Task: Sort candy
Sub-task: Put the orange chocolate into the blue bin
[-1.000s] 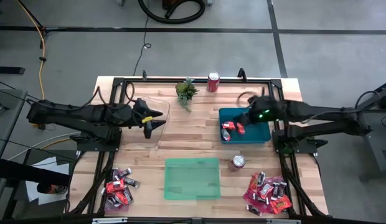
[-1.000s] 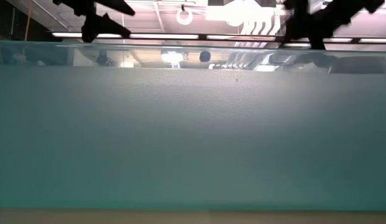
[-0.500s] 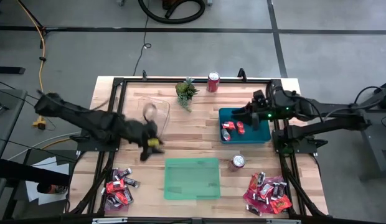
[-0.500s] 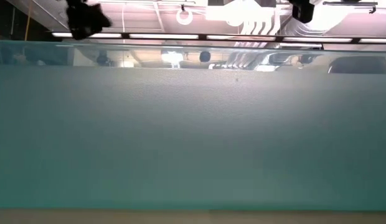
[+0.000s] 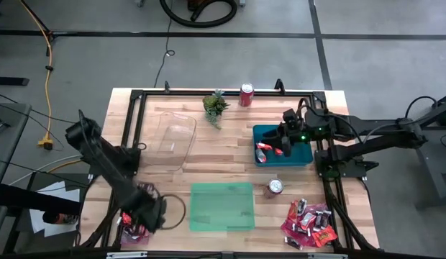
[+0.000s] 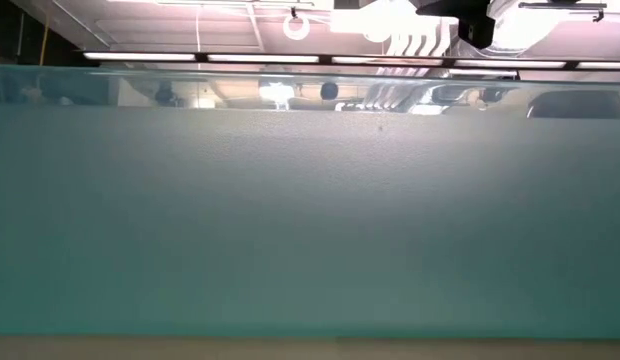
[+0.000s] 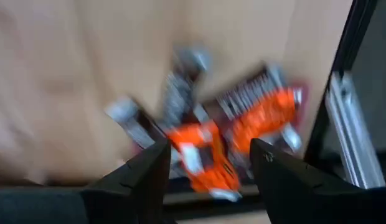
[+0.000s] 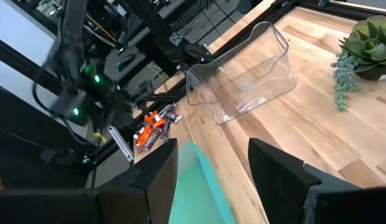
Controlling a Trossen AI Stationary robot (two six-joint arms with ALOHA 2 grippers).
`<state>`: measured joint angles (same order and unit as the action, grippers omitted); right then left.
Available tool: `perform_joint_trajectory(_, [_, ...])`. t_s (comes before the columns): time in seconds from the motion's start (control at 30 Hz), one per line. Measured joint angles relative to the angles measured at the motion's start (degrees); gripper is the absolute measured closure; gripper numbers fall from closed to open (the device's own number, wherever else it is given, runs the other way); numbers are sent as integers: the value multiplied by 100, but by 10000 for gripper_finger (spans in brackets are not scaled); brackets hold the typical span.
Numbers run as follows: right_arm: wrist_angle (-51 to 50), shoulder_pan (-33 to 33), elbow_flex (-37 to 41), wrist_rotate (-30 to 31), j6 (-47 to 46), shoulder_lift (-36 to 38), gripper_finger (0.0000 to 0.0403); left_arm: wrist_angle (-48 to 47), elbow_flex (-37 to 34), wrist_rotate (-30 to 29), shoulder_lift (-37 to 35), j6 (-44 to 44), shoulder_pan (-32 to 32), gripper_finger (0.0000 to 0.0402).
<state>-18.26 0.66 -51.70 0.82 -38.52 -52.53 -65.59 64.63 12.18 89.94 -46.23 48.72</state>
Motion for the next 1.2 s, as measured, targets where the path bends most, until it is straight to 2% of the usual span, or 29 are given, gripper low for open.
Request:
perform_joint_trajectory(0.17, [-2, -2, 0, 0, 45, 2, 213, -17, -193, 904, 646, -436, 204, 197])
perform_joint_trajectory(0.23, [-2, -2, 0, -2, 120, 2, 213, -16, -224, 1055, 859, -506, 198, 197])
perform_joint_trajectory(0.4, [-7, -2, 1, -2, 145, 2, 213, -16, -230, 1043, 1242, -808, 193, 197])
perform_joint_trajectory(0.57, [-8, -2, 2, -2, 149, 2, 213, -13, -230, 793, 1442, -1208, 242, 197])
perform_joint_trajectory(0.87, [-17, -2, 2, -2, 149, 2, 213, 30, -230, 591, 1603, -1164, 427, 205])
perform_joint_trajectory(0.97, [-20, -2, 2, -2, 149, 2, 213, 97, -232, 565, 1541, -967, 427, 250])
perform_joint_trajectory(1.1, [-35, -2, 2, -2, 149, 2, 213, 95, -234, 340, 1185, -924, 391, 372])
perform_joint_trajectory(1.13, [-35, -2, 2, -2, 149, 2, 213, 93, -234, 242, 1015, -980, 378, 385])
perform_joint_trajectory(1.2, [-35, -2, 2, -2, 149, 2, 213, 82, -234, 56, 614, -1049, 334, 386])
